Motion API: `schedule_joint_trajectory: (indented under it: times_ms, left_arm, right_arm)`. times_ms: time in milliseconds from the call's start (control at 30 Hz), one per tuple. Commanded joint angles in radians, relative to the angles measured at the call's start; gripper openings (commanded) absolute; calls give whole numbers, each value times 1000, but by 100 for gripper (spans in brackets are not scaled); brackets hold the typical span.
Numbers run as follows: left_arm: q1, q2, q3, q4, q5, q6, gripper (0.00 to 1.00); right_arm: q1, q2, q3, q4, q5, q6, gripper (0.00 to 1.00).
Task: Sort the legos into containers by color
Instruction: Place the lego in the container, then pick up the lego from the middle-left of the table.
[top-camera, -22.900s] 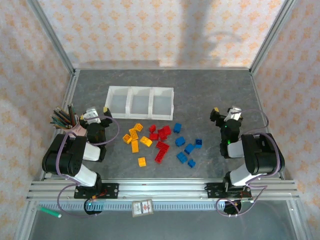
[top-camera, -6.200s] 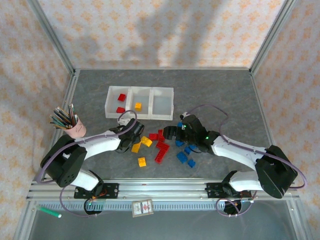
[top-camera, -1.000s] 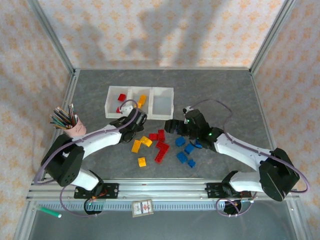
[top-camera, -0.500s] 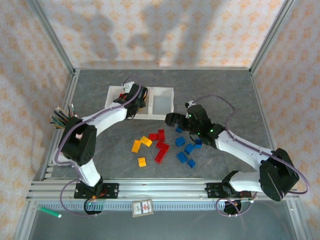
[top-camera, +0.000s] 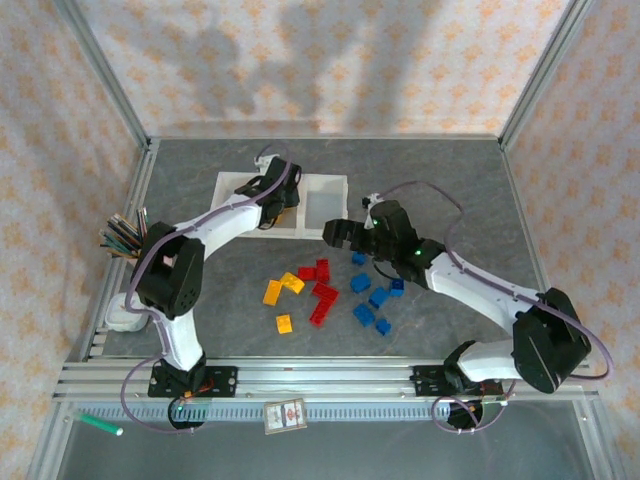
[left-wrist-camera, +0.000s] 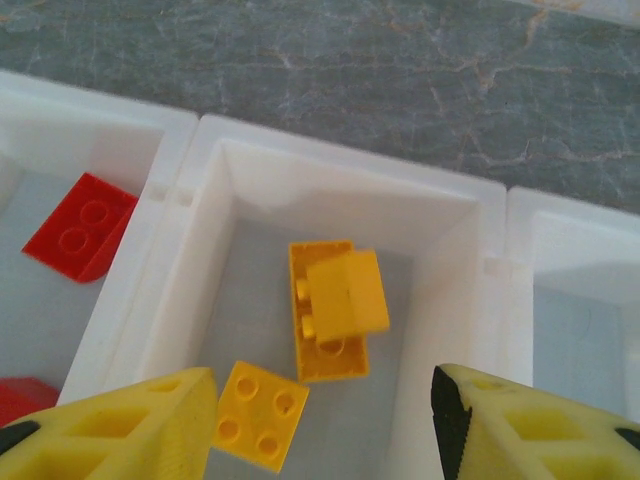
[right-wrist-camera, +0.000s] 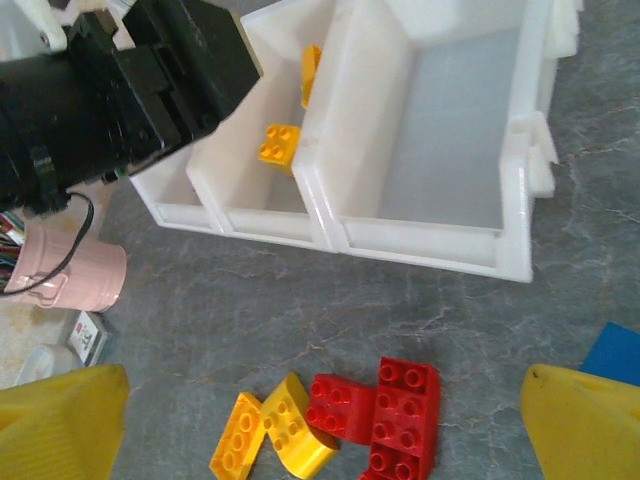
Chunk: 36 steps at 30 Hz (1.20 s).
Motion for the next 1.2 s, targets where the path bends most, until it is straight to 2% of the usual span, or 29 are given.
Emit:
schedule_joint_trajectory:
  times_ms: [0, 167, 400, 500, 633, 867, 1000, 1167]
  left_arm:
    - [-3, -134, -106, -26, 57, -2, 62]
    - [-53, -292, -290, -70, 56, -34, 64]
    - [-188, -461, -485, -184, 34, -106, 67]
    - [-235, -496, -565, -188, 96, -137, 69]
    - [-293, -515, -635, -217, 69, -198, 70]
    - [-334, -489, -692, -148, 138, -201, 72]
    - [-336, -427, -666, -177, 71, -195, 72]
    - [-336, -379, -661, -162, 35, -193, 67]
  right_arm:
    - [18, 8, 26, -23, -20, -31, 100]
    - [59, 13, 16, -60, 3, -40, 100]
    - [143, -8, -47, -73, 35, -2, 100]
    - [173, -31, -93, -50, 39, 36, 100]
    - [192, -62, -155, -30, 65, 81, 100]
    - [192, -115, -225, 5, 90, 123, 100]
    - [193, -113, -224, 1, 103, 119, 100]
    - [192, -108, -222, 2, 103, 117, 100]
